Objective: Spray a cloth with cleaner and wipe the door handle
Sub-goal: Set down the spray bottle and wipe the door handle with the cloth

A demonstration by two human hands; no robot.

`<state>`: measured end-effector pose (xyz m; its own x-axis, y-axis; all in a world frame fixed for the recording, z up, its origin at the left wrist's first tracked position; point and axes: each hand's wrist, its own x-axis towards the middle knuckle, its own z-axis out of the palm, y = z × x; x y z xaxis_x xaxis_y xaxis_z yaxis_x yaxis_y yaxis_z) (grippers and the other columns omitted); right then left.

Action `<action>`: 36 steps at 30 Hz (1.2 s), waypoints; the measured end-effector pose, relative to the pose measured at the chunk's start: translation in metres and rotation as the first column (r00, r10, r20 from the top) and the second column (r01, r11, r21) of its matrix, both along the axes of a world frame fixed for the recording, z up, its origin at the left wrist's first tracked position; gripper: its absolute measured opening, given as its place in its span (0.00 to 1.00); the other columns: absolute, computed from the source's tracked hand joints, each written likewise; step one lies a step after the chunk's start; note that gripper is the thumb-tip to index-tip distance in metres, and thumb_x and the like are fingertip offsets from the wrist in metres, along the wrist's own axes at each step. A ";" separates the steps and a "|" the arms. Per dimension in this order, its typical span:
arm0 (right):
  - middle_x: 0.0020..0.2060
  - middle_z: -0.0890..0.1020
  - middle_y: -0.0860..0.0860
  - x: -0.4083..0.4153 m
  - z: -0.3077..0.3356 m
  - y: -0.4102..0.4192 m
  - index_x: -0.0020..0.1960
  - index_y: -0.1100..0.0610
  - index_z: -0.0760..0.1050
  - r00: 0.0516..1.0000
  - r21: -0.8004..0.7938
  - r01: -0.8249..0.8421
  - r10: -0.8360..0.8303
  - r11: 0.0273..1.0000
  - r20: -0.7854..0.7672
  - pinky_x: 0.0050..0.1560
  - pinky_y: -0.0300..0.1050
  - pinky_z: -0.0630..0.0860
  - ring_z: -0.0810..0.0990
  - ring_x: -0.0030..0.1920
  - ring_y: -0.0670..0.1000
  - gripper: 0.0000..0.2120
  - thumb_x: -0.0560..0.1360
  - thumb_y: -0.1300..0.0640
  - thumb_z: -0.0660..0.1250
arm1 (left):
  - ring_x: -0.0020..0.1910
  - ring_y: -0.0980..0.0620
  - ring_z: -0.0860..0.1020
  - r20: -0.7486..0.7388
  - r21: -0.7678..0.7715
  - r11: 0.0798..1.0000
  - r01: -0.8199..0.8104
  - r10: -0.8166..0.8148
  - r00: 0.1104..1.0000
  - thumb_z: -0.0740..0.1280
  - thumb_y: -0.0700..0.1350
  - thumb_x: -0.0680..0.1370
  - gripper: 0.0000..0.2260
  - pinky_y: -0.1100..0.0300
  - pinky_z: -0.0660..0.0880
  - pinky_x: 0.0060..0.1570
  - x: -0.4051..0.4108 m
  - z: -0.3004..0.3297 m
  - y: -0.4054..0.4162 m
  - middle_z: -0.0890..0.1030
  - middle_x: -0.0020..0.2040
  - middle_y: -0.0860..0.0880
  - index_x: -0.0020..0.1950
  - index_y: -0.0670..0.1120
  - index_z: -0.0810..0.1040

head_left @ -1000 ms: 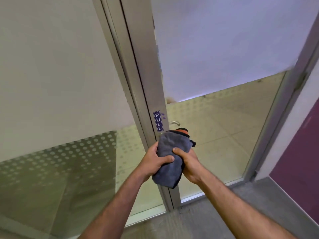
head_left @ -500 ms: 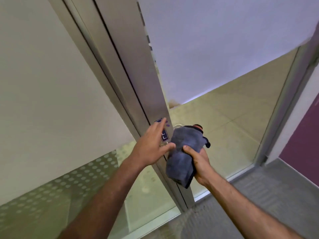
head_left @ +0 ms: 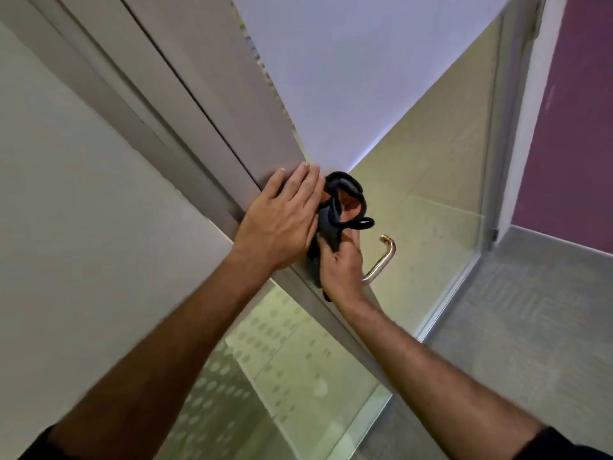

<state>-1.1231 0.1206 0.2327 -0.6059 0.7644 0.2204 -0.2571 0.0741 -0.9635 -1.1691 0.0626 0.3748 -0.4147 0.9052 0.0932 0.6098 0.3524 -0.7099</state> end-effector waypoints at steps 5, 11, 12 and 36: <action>0.54 0.83 0.61 -0.008 -0.016 -0.032 0.60 0.61 0.81 0.978 0.233 0.175 -0.197 0.957 0.076 0.56 0.49 0.76 0.74 0.55 0.54 0.16 0.73 0.65 0.64 | 0.82 0.42 0.56 -0.040 -0.031 0.999 0.026 -0.028 0.999 0.42 0.55 0.83 0.30 0.43 0.52 0.78 -0.004 -0.003 0.000 0.57 0.83 0.40 0.82 0.40 0.53; 0.58 0.78 0.55 0.013 -0.054 -0.028 0.63 0.57 0.75 0.924 0.194 -0.001 -0.073 0.981 0.376 0.47 0.51 0.76 0.80 0.52 0.61 0.16 0.77 0.65 0.62 | 0.82 0.41 0.53 -0.093 -0.059 0.998 0.038 -0.043 0.995 0.43 0.54 0.83 0.30 0.43 0.49 0.79 -0.005 -0.006 0.001 0.54 0.83 0.40 0.82 0.41 0.50; 0.56 0.77 0.54 0.015 -0.058 -0.024 0.61 0.58 0.76 0.904 0.146 -0.016 -0.048 0.989 0.424 0.45 0.49 0.74 0.80 0.52 0.60 0.13 0.78 0.65 0.62 | 0.82 0.40 0.52 -0.093 -0.072 0.997 0.040 -0.047 0.995 0.43 0.55 0.83 0.30 0.43 0.48 0.79 -0.005 -0.006 0.001 0.53 0.83 0.40 0.82 0.41 0.49; 0.67 0.77 0.48 0.049 -0.051 0.094 0.69 0.50 0.76 0.814 0.644 -0.055 -0.340 0.763 0.471 0.48 0.56 0.85 0.84 0.45 0.58 0.27 0.73 0.67 0.70 | 0.82 0.40 0.54 -0.124 -0.078 0.995 0.064 -0.074 0.990 0.44 0.56 0.83 0.31 0.42 0.49 0.78 -0.010 -0.009 0.002 0.56 0.82 0.39 0.82 0.40 0.52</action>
